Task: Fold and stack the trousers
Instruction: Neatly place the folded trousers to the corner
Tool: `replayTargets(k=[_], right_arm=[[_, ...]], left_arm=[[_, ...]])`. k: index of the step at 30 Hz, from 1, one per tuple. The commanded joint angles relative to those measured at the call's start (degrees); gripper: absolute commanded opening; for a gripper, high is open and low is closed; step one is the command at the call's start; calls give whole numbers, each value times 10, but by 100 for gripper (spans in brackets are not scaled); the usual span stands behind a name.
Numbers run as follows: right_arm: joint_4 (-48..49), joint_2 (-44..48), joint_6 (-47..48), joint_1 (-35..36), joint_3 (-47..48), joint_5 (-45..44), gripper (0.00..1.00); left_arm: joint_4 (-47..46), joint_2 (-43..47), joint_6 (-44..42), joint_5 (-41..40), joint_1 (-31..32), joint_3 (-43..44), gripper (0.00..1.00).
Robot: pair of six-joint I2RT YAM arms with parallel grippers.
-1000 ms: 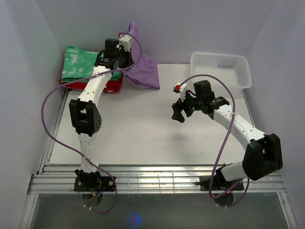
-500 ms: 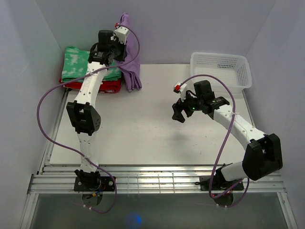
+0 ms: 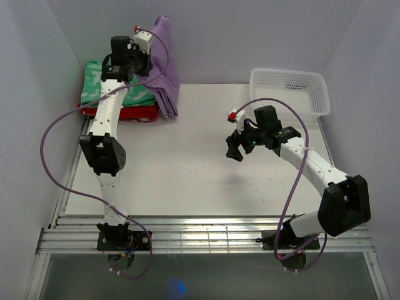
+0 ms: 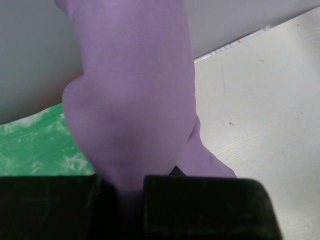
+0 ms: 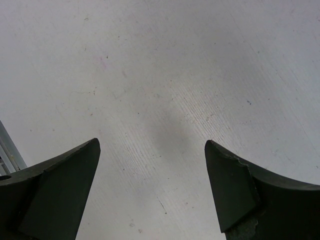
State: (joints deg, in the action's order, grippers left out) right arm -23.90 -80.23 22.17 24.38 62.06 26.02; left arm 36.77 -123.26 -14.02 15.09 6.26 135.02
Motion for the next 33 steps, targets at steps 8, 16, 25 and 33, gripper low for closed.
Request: replayTargets(k=[8, 16, 25, 33], right_arm=[[-4, 9, 9, -3, 17, 3, 90], [-4, 7, 8, -3, 19, 6, 90], [-5, 5, 11, -3, 18, 4, 90], [1, 0, 7, -3, 20, 10, 90]], left_arm=[[-113, 61, -14, 35, -17, 60, 0], [-137, 65, 4, 53, -34, 64, 0], [-158, 69, 15, 62, -46, 73, 0], [-164, 70, 57, 101, -46, 73, 0]])
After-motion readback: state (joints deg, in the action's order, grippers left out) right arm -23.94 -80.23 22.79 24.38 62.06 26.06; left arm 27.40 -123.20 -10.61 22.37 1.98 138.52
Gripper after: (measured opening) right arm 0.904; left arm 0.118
